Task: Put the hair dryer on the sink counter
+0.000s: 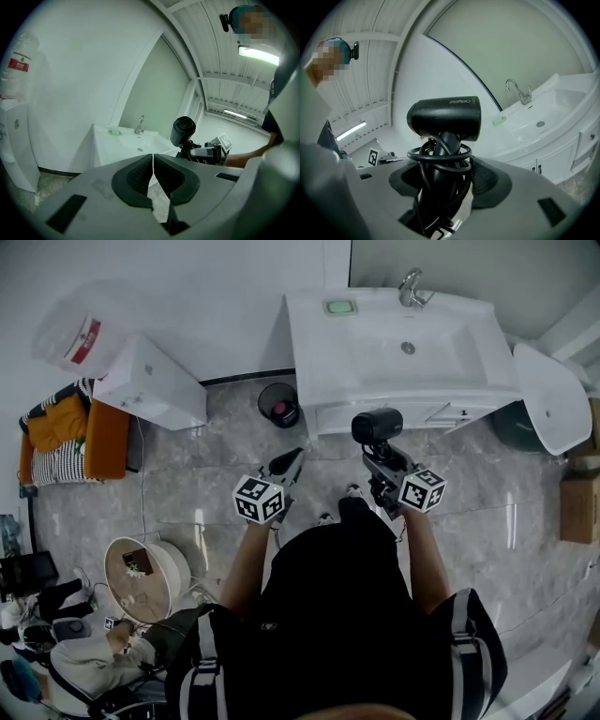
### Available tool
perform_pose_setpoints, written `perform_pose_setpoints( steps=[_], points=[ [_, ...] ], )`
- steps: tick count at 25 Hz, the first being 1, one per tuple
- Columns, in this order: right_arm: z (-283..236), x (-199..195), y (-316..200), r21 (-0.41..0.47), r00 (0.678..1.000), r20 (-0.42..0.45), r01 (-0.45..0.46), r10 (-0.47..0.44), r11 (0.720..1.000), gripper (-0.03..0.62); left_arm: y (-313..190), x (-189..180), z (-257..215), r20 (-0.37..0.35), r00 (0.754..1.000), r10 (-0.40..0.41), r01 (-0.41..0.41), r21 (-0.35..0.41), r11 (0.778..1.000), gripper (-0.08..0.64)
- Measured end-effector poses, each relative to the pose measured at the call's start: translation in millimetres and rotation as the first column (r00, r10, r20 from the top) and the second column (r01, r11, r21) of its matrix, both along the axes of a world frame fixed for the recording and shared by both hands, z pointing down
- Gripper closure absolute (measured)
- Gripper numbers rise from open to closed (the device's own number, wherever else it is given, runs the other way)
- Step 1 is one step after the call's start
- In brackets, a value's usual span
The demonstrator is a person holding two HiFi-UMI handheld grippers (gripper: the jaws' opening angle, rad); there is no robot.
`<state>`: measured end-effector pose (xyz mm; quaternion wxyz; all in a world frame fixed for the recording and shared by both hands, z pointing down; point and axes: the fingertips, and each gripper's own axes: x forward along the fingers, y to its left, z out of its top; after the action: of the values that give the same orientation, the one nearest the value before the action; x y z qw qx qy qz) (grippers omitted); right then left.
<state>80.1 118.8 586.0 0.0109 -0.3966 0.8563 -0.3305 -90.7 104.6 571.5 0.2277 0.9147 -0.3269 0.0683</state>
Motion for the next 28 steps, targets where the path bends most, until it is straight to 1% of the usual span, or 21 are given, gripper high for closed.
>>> perform_pose_setpoints(
  steps=[8, 13, 19, 28],
  points=[
    [3, 5, -24, -0.006, 1.0, -0.001, 0.017, -0.017, 1.0, 0.268, -24, 5, -1, 0.012, 1.0, -0.017, 0.017, -0.007, 1.0, 0.54],
    [7, 14, -38, -0.028, 1.0, -0.009, 0.025, -0.025, 0.999, 0.268, -35, 14, -5, 0.024, 0.999, -0.024, 0.024, -0.003, 1.0, 0.54],
    [4, 24, -51, -0.036, 0.999, -0.009, 0.04, -0.041, 0.999, 0.268, -44, 17, -11, 0.036, 0.998, -0.057, 0.057, -0.013, 0.998, 0.54],
    [1, 40, -70, -0.033, 0.996, -0.013, 0.088, -0.088, 0.996, 0.268, -58, 40, -14, 0.04, 0.996, -0.079, 0.08, -0.016, 0.997, 0.54]
  ],
)
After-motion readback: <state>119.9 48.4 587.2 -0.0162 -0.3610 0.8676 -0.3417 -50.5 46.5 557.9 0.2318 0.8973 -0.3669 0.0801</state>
